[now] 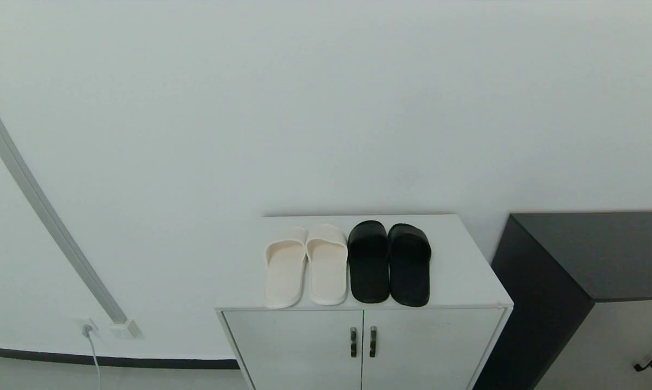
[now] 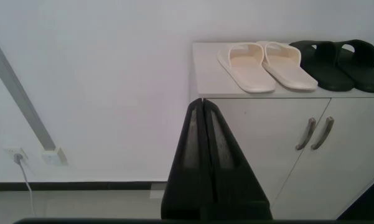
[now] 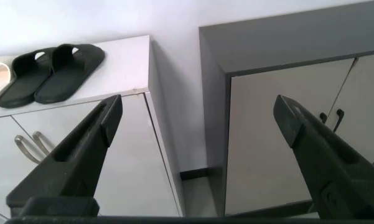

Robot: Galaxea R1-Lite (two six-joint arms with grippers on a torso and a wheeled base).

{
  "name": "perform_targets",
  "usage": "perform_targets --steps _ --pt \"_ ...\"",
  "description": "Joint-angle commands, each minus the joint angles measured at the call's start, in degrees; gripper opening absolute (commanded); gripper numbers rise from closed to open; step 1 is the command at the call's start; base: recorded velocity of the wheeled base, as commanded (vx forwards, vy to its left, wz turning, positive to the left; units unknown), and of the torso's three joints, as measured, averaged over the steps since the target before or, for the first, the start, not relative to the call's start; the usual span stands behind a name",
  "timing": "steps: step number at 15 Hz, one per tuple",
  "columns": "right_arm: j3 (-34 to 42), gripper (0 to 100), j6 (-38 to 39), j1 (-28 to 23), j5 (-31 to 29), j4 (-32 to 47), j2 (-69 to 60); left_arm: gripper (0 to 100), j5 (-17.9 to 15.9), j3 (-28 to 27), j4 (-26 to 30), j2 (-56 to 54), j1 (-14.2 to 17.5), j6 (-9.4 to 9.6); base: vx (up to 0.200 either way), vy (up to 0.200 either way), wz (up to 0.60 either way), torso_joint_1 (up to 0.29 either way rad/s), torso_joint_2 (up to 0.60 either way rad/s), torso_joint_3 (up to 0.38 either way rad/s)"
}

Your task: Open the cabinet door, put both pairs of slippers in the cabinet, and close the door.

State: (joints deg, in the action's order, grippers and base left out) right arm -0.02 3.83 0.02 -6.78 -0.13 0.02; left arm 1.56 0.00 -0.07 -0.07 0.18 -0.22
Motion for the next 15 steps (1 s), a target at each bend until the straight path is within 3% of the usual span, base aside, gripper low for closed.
perform_targets --steps 1,9,10,11,12,13,15 --pt "0.0 100 0.0 0.1 0.0 0.0 0.0 0 0.0 0.0 0.0 0.1 0.0 -0.04 0.0 0.0 0.0 0.0 0.0 0.0" --pt "-0.2 100 -0.5 0.1 0.0 -0.2 0.0 0 0.0 0.0 0.0 0.1 0.0 -0.13 0.0 0.0 0.0 0.0 0.0 0.0" --pt "-2.5 100 -1.0 0.2 0.3 -0.5 1.1 0 0.0 0.0 0.0 0.1 0.0 -0.13 0.0 0.0 0.0 0.0 0.0 0.0" --pt "-16.2 100 2.2 1.9 0.7 0.6 10.1 0 -0.1 0.0 0.0 0.1 0.0 -0.04 0.0 0.0 0.0 0.0 0.0 0.0" --pt "-18.5 100 2.5 2.4 0.8 2.8 13.5 0 0.0 0.0 0.0 0.1 0.0 -0.13 0.0 0.0 0.0 0.0 0.0 0.0" --pt "-16.9 100 -2.7 2.4 1.2 4.9 17.2 0 0.0 0.0 0.0 0.1 0.0 -0.22 0.0 0.0 0.0 0.0 0.0 0.0" --pt "-11.6 100 -3.8 3.2 2.5 3.2 18.7 0 0.0 0.0 0.0 0.1 0.0 -0.92 0.0 0.0 0.0 0.0 0.0 0.0"
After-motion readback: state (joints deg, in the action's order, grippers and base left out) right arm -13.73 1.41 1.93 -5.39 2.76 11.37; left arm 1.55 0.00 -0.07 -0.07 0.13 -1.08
